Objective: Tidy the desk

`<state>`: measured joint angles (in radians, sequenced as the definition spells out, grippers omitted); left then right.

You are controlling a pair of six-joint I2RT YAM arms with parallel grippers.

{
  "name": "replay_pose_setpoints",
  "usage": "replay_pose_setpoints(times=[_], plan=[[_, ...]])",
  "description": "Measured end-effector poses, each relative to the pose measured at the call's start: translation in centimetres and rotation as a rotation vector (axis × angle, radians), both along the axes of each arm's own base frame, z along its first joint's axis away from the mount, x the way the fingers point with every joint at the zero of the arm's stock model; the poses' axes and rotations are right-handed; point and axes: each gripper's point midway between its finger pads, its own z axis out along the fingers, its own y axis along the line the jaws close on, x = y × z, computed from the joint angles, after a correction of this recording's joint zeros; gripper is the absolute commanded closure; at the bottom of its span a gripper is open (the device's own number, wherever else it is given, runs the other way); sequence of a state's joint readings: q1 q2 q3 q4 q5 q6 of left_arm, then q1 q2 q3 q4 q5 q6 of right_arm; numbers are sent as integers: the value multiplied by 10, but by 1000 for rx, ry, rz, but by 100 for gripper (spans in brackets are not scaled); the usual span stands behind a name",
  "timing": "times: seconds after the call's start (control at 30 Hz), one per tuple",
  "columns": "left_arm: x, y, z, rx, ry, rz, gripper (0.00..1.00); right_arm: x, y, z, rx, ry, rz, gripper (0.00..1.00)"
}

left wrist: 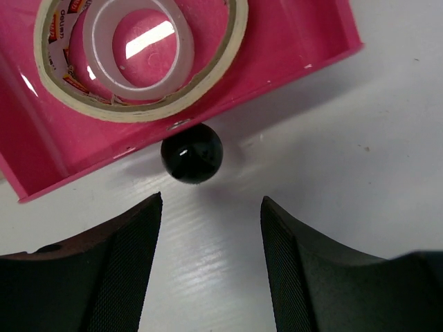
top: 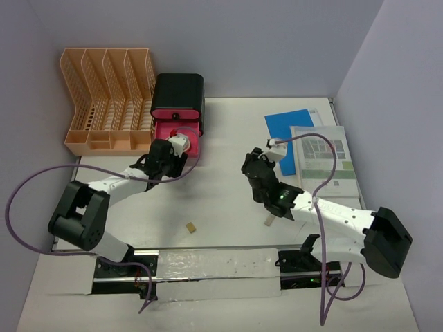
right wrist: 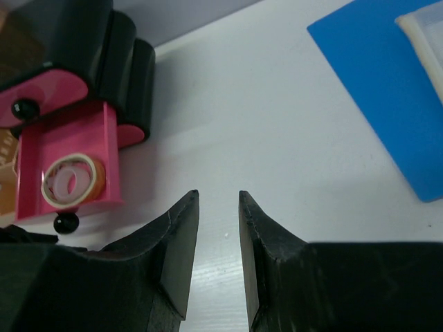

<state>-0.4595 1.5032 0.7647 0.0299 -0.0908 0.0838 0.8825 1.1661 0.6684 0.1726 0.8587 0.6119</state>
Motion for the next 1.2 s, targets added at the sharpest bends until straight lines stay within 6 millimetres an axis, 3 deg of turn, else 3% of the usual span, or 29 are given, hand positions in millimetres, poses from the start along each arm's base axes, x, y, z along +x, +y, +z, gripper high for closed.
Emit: replay_pose_setpoints(times=[0.27, 0.5, 0.8, 0.97, 1.2], plan=[[13, 5, -21, 29, 7, 68, 42, -12, -33, 10, 48, -66, -89, 63], [30, -2, -2, -13, -67, 81, 54, -20, -49, 10, 65, -88, -132, 63], [44, -5, 11, -23, -118, 101, 56, -26, -64, 23, 100, -124, -173, 63], [53, -8, 20, -32, -148, 110, 55, -32, -73, 18, 102, -123, -191, 63], [91, -18, 50, -45, -259, 133, 55, -37, -83, 16, 92, -117, -216, 63]])
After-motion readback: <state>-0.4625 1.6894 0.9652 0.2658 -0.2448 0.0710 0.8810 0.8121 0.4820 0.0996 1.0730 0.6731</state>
